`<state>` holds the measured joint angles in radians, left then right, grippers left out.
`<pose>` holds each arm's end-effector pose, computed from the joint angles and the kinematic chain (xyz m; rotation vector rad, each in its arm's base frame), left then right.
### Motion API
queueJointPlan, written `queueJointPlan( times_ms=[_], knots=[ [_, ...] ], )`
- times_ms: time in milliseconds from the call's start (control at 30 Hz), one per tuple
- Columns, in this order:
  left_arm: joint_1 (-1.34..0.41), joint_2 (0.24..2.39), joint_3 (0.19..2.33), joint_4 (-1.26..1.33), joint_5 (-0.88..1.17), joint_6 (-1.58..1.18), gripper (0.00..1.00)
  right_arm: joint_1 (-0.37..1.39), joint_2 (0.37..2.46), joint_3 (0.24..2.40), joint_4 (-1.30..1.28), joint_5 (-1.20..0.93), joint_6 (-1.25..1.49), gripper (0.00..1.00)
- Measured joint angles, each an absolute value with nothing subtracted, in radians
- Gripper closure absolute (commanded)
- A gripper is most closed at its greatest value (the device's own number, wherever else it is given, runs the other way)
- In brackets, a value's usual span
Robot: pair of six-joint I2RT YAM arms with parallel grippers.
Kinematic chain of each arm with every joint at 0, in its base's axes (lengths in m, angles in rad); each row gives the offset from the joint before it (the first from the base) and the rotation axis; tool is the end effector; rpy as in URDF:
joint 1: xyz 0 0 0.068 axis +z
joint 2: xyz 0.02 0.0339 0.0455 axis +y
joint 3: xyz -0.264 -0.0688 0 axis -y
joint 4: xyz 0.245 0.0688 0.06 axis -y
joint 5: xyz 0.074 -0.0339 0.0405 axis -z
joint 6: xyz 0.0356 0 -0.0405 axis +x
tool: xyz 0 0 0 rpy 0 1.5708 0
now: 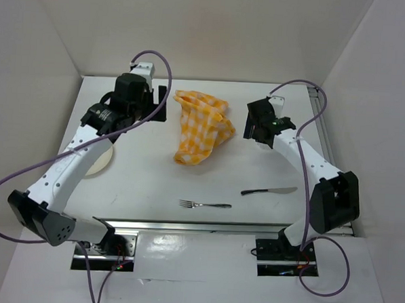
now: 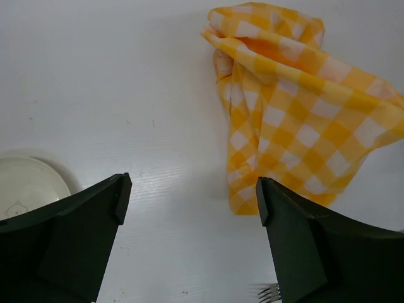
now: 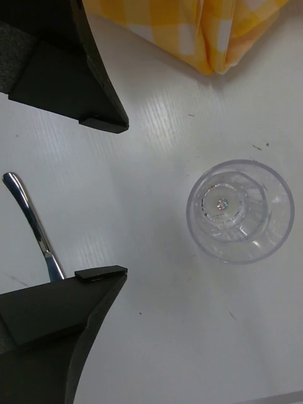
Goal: Set the dinner table for one person
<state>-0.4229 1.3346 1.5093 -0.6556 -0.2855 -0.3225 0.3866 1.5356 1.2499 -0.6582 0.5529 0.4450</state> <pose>0.2640 -0.1078 0.4218 -0.0747 2.0338 -0.1761 0.3070 0.1048 0.2814 0.2835 2.3338 -0.3011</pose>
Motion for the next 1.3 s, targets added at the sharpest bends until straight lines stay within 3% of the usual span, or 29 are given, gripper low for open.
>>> queueJointPlan(
  times_ms=[333,500,700,933,1300],
  knots=[
    [-0.604,1.512,1.677,-0.752,-0.413,-0.347,0.0,0.387,1.505,1.241,-0.638,0.511,0.451,0.0],
    [-0.699,1.596,1.795,-0.811,-0.454,-0.37,0.0,0.387,1.378,1.134,-0.588,0.421,0.415,0.0],
    [-0.792,1.733,1.967,-0.888,-0.504,-0.424,0.15,0.387,1.214,1.087,-0.575,0.388,0.429,0.0],
    [-0.868,1.917,2.128,-0.976,-0.537,-0.536,0.1,0.387,1.176,1.065,-0.58,0.365,0.433,0.0],
    [-0.87,2.103,2.243,-1.029,-0.71,-0.72,0.1,0.387,1.0,0.955,-0.559,0.275,0.429,0.0]
  ],
)
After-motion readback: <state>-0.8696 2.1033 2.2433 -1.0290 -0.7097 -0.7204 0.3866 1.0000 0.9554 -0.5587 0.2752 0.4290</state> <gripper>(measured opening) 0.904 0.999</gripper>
